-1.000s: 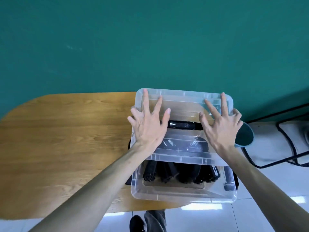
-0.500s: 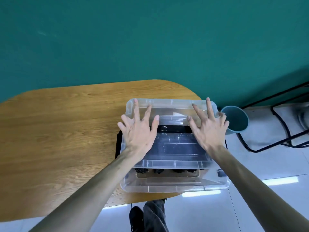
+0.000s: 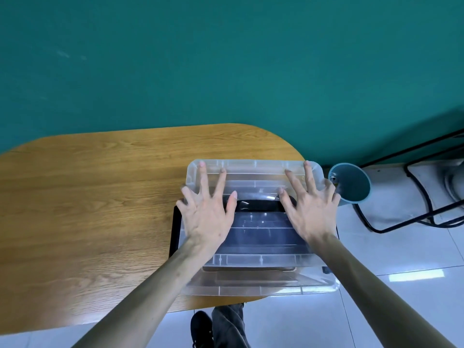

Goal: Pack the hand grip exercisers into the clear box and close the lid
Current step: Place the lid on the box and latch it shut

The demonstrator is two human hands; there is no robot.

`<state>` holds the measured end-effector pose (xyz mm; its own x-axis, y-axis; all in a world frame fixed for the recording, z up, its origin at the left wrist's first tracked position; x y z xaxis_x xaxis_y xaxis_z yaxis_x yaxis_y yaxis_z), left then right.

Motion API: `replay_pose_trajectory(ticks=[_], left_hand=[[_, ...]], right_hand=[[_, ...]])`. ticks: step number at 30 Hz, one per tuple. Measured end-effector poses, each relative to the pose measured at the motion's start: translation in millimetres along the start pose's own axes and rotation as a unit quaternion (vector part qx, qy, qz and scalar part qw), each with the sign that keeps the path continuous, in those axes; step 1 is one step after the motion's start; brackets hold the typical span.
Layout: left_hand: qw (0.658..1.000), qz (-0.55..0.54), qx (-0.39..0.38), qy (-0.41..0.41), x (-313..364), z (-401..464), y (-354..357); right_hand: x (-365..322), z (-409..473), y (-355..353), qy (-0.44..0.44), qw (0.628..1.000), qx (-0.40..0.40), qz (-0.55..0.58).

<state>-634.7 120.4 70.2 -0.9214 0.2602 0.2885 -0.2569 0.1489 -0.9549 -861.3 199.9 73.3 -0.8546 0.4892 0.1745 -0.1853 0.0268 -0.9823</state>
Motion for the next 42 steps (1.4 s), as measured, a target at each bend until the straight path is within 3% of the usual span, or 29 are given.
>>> replay_pose_trajectory(ticks=[29, 42], left_hand=[[1.000, -0.009, 0.010, 0.001, -8, -53, 7], [0.999, -0.019, -0.046, -0.014, -9, -51, 12]], right_hand=[[0, -56, -1, -0.029, 0.999, -0.041, -0.016], [-2, -58, 0, -0.045, 0.995, -0.084, -0.011]])
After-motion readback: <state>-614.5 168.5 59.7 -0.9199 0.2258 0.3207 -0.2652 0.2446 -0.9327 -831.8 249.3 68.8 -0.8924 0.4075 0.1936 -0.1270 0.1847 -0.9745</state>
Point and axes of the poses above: each hand's wrist, its own z-axis towards the middle knuckle, its own y-axis out of the palm, x = y × z, the point moved 8 cm from there along z, towards the middle knuckle, and after that the axes turned 13 degrees about -z, right-handed, at the moved point
